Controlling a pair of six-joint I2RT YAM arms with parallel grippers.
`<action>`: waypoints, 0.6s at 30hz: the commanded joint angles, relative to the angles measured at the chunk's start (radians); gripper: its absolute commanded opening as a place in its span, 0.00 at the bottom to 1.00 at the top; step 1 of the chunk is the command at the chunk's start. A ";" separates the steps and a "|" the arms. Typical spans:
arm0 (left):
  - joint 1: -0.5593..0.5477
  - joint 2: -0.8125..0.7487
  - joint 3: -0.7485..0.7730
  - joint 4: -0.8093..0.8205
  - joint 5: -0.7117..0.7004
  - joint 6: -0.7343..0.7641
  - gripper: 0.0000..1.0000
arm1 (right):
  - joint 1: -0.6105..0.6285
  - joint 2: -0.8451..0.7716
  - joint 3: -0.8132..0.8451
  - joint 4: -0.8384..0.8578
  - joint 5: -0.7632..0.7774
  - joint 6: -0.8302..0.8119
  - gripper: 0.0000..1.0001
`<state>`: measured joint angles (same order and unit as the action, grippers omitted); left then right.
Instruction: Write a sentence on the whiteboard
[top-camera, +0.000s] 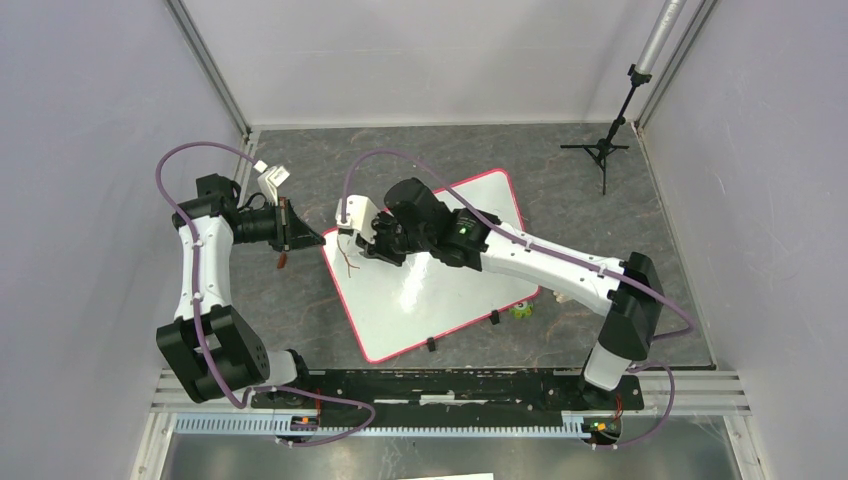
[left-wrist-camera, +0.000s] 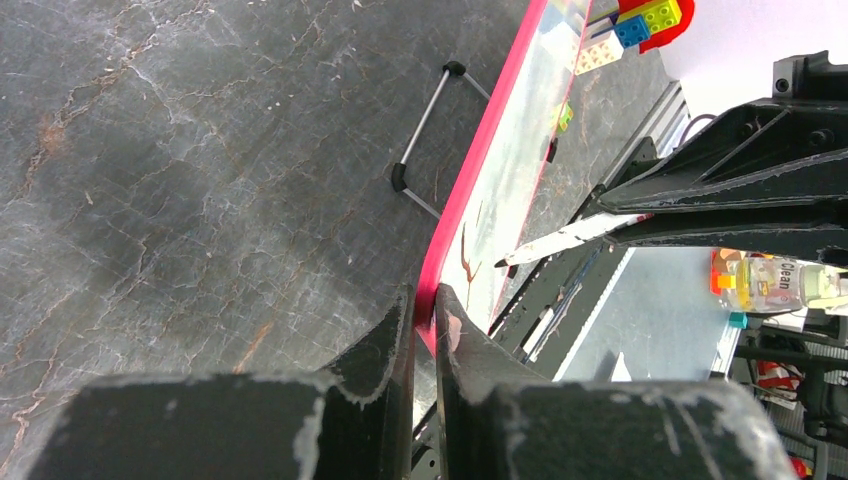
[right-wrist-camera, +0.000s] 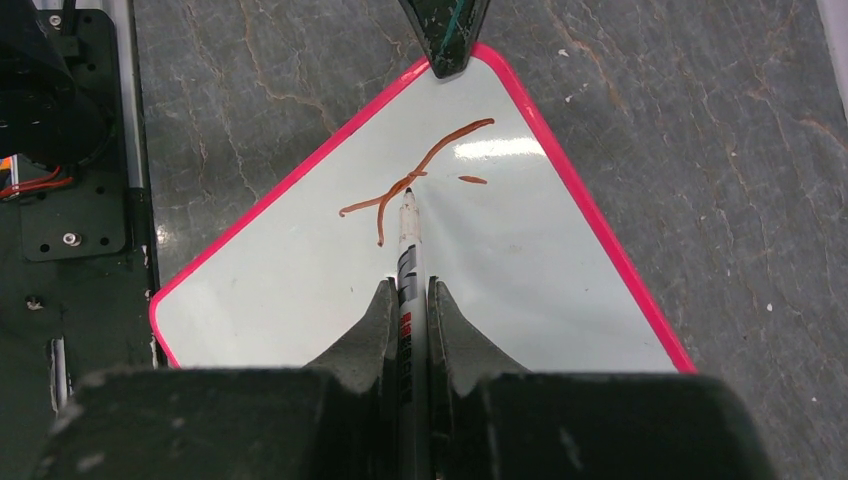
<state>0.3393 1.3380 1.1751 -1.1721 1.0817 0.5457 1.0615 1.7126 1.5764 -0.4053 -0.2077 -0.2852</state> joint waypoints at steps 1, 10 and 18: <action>-0.016 -0.017 0.028 -0.016 0.015 0.033 0.14 | -0.003 -0.001 0.019 0.021 0.022 -0.004 0.00; -0.017 -0.014 0.028 -0.015 0.012 0.035 0.14 | -0.019 0.006 0.010 -0.007 0.069 -0.019 0.00; -0.017 -0.011 0.028 -0.015 0.011 0.034 0.14 | -0.043 -0.025 -0.035 -0.020 0.090 -0.034 0.00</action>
<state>0.3359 1.3380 1.1774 -1.1713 1.0744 0.5457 1.0348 1.7157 1.5673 -0.4210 -0.1520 -0.3004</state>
